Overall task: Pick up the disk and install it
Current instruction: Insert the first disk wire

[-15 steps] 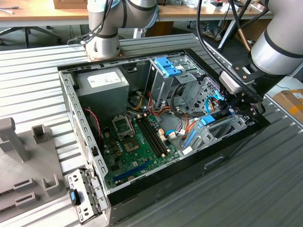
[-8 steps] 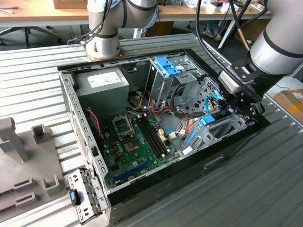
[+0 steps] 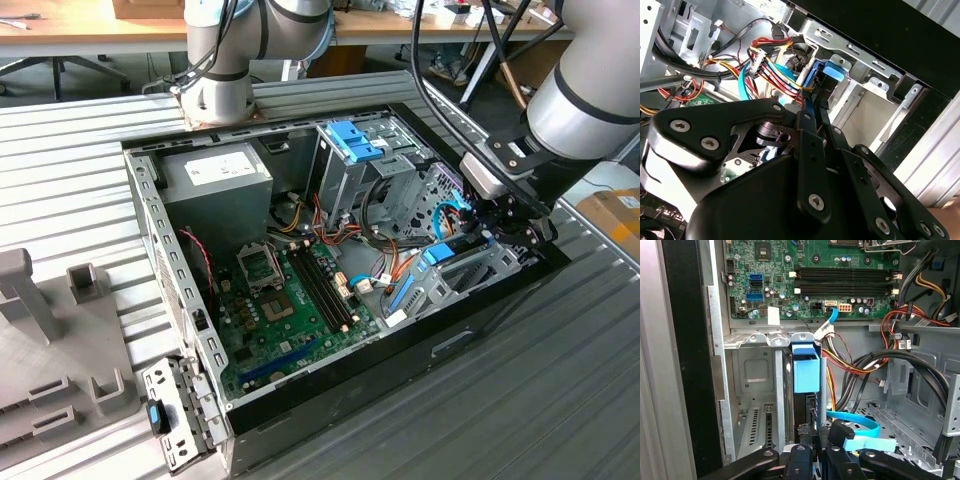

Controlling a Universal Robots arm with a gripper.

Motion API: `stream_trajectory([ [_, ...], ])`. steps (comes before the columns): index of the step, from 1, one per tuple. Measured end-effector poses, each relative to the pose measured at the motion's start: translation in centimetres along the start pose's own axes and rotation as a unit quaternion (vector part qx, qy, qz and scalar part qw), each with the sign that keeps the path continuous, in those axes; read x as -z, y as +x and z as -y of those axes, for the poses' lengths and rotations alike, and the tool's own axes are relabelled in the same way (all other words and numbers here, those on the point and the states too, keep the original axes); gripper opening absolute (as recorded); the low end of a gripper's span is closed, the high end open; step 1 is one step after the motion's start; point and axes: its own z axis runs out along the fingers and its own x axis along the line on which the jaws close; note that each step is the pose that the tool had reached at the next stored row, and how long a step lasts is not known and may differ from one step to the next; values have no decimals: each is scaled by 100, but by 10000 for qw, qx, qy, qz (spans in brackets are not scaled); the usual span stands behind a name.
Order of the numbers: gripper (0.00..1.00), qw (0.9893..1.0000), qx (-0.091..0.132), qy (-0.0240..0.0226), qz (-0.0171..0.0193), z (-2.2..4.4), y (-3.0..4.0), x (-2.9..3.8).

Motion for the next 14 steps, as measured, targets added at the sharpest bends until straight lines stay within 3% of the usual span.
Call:
stream_trajectory([
  [12, 17, 10000, -4, 1, -1, -1, -13, -1],
  [14, 17, 10000, -10, -36, -3, -2, -13, -1],
])
